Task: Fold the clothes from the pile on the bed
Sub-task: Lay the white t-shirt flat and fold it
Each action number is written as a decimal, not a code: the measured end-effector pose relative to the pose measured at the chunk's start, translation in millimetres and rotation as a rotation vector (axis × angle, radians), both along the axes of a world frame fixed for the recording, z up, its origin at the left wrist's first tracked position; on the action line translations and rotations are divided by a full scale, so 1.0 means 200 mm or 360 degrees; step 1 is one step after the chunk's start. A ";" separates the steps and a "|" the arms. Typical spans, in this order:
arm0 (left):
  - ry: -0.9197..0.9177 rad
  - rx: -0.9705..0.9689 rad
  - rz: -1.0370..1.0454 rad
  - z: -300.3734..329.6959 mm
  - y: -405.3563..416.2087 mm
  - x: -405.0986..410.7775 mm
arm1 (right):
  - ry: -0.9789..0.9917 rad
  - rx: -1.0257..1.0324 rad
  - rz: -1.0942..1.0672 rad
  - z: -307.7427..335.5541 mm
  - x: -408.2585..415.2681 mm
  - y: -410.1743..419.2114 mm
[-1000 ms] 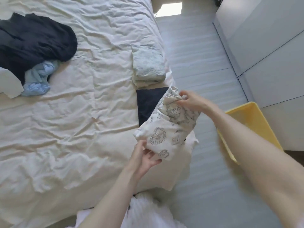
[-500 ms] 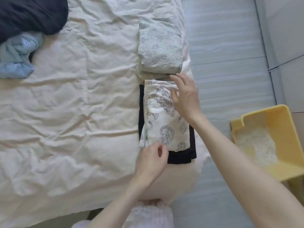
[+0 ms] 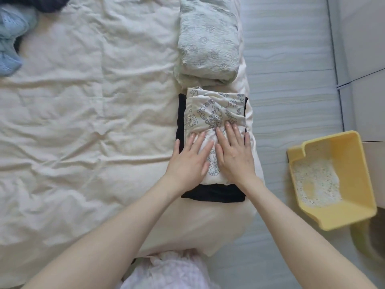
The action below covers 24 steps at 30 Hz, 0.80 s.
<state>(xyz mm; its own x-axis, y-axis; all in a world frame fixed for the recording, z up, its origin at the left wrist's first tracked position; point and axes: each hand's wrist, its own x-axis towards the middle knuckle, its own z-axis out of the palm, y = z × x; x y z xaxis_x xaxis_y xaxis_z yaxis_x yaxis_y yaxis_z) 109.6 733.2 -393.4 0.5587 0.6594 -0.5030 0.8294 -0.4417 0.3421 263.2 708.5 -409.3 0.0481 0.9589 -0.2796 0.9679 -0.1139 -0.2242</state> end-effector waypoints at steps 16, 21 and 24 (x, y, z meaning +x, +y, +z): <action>-0.0266 0.0279 0.0922 0.63 -0.46 -1.49 | 0.0125 0.0241 0.0234 0.74 -1.15 -0.24; -0.0150 0.0353 0.1103 0.69 -0.65 -2.11 | 0.0113 0.0120 0.0425 0.75 -1.69 -0.34; -0.0095 0.0333 0.1205 0.71 -0.69 -2.36 | 0.0136 0.0130 0.0457 0.78 -1.91 -0.30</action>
